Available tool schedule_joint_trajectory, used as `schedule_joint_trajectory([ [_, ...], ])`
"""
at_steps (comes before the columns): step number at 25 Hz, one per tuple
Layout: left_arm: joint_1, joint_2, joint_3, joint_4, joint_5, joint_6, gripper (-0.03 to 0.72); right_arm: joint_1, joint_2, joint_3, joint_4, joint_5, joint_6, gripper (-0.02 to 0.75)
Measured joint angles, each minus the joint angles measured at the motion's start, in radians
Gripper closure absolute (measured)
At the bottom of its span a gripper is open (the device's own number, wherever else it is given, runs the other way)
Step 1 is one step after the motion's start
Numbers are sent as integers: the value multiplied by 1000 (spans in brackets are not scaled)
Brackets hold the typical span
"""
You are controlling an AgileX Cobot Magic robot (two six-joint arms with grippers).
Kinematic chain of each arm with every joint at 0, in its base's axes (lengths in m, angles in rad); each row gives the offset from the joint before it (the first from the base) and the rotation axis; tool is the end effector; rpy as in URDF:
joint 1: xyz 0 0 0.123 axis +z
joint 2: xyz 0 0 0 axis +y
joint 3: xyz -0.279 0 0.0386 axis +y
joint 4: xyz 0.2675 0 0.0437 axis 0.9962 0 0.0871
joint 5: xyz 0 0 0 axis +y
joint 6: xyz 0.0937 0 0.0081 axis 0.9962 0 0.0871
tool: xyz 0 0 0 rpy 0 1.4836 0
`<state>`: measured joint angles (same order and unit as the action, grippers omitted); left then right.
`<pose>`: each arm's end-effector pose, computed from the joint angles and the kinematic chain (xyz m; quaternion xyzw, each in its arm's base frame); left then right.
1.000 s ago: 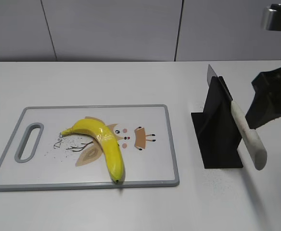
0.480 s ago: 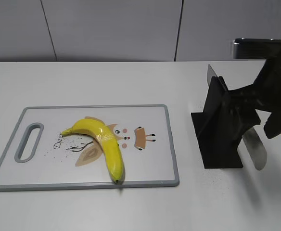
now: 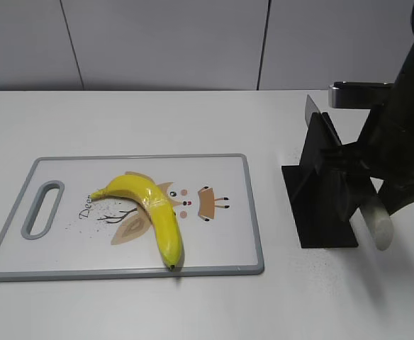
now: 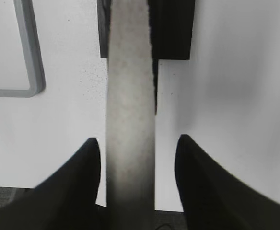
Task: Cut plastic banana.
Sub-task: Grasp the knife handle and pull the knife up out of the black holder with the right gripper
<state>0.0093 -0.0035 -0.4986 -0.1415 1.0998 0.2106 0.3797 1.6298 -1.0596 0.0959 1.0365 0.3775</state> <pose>0.0160 -0.0117 0.2823 0.0906 0.8558 -0.0148 0.5091 0.2838 0.1216 0.1980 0.0222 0.9985 0.0484 0.0083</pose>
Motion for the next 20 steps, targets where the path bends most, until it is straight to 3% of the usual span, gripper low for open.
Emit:
schedule_joint_trajectory([
  [5, 0, 0, 0, 0, 0, 0, 150, 0, 1, 0, 5, -1, 2, 576],
  [20, 0, 0, 0, 0, 0, 0, 150, 2, -46, 0, 8, 6, 4, 575],
])
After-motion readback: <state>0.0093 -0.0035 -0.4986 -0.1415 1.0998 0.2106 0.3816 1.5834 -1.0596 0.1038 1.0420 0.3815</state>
